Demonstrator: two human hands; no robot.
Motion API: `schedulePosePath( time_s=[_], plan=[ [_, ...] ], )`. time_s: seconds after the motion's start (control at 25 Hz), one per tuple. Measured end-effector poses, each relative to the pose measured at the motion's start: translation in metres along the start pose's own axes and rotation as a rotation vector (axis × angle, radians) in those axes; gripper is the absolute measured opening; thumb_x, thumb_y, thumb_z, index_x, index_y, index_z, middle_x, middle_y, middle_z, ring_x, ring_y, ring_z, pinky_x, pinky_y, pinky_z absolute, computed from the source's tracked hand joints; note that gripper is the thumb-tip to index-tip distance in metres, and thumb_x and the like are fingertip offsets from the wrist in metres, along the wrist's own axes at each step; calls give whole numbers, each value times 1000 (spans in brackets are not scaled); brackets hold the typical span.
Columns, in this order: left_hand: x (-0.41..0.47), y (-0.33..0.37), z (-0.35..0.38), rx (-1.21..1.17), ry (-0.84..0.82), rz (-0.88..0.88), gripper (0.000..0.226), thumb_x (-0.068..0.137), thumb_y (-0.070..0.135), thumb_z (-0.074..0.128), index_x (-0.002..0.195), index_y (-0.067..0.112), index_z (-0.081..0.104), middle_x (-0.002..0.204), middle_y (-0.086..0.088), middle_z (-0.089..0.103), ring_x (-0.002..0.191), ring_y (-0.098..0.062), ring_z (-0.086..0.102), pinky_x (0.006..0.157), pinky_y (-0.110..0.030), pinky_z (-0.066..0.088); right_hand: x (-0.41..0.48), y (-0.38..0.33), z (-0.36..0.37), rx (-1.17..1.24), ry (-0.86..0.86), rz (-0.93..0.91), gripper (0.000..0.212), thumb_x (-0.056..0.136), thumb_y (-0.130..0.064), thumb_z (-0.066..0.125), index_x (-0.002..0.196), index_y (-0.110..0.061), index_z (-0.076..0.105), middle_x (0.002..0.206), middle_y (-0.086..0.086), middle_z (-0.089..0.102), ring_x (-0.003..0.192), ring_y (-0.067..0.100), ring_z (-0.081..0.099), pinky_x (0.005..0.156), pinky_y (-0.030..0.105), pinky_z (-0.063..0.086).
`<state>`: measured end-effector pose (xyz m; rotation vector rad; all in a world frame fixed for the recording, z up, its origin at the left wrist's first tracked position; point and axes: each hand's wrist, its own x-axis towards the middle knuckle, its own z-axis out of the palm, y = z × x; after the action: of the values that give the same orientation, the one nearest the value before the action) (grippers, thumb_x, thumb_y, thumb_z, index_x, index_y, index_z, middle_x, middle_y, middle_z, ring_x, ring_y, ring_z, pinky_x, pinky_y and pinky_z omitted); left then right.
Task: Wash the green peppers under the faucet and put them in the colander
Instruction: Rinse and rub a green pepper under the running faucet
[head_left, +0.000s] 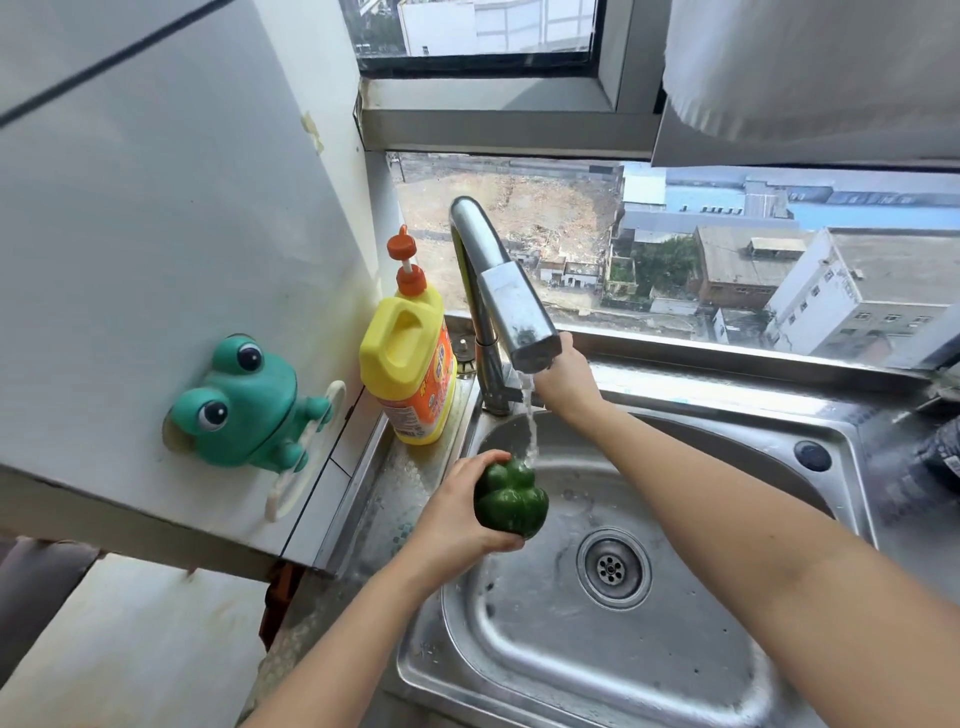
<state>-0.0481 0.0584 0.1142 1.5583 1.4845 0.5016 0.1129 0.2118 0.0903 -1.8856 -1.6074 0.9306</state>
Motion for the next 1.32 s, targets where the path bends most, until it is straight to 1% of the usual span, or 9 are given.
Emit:
schedulePosePath(
  time_s=[0.16, 0.24, 0.32, 0.44, 0.68, 0.84, 1.0, 1.16, 1.32],
  plan=[
    [1, 13, -3, -30, 17, 24, 81, 53, 15, 87, 111, 52, 44, 120, 16, 47, 112, -7, 50, 98, -20, 39, 3, -2, -6, -38, -89, 50, 33, 90, -13, 50, 119, -3, 38, 90, 8, 52, 85, 34, 63, 70, 50, 56],
    [1, 18, -3, -44, 10, 23, 81, 54, 15, 87, 116, 47, 46, 122, 12, 47, 113, -9, 50, 101, -24, 41, 1, 0, -21, -150, -299, 76, 45, 93, -15, 53, 131, -2, 33, 110, 14, 54, 82, 30, 63, 66, 39, 57],
    [0, 22, -2, -45, 2, 20, 80, 55, 14, 87, 118, 41, 47, 121, 11, 47, 113, -10, 50, 101, -25, 41, -5, 6, -42, -196, -509, 106, 60, 92, -14, 58, 143, -1, 28, 138, 19, 43, 92, 30, 65, 77, 34, 57],
    [-1, 30, 6, -54, -9, 18, 83, 53, 15, 89, 123, 37, 49, 123, 11, 48, 114, -14, 52, 103, -31, 44, -20, 20, -73, -182, -517, 121, 66, 91, -19, 61, 144, 1, 28, 148, 17, 35, 86, 29, 67, 81, 38, 57],
    [-5, 54, 21, -151, 67, -20, 91, 55, 17, 90, 133, 30, 44, 127, -1, 52, 115, -19, 53, 100, -29, 45, -73, 47, -119, -455, -563, 40, 38, 95, -26, 55, 126, -5, 55, 126, 10, 61, 98, 25, 67, 86, 33, 54],
    [-9, 75, 23, -263, 136, -66, 101, 60, 16, 87, 144, 19, 31, 141, -9, 44, 125, -27, 48, 106, -42, 41, -110, 57, -148, -507, -467, -33, 30, 93, -24, 56, 118, -10, 66, 118, 6, 67, 105, 21, 64, 91, 27, 47],
    [-11, 84, 22, -292, 200, -69, 89, 62, 17, 87, 138, 19, 40, 133, -8, 50, 112, -24, 52, 99, -47, 48, -138, 62, -168, -424, -308, -124, 19, 90, -18, 59, 100, -13, 74, 91, 1, 76, 86, 13, 69, 80, 25, 52],
    [-15, 87, 29, -219, 187, -9, 79, 55, 5, 88, 123, 21, 51, 116, -4, 56, 108, -26, 57, 94, -40, 51, -157, 65, -182, -348, -196, -155, 13, 85, -26, 68, 87, -15, 77, 65, -6, 72, 49, 1, 56, 48, 11, 40],
    [-24, 95, 41, -185, 84, 76, 78, 55, -3, 85, 120, 24, 51, 116, -4, 55, 105, -23, 58, 88, -27, 51, -170, 62, -184, -261, -78, -178, 38, 81, -47, 67, 83, -10, 74, 67, 6, 72, 47, 3, 54, 58, 18, 45]
  ],
)
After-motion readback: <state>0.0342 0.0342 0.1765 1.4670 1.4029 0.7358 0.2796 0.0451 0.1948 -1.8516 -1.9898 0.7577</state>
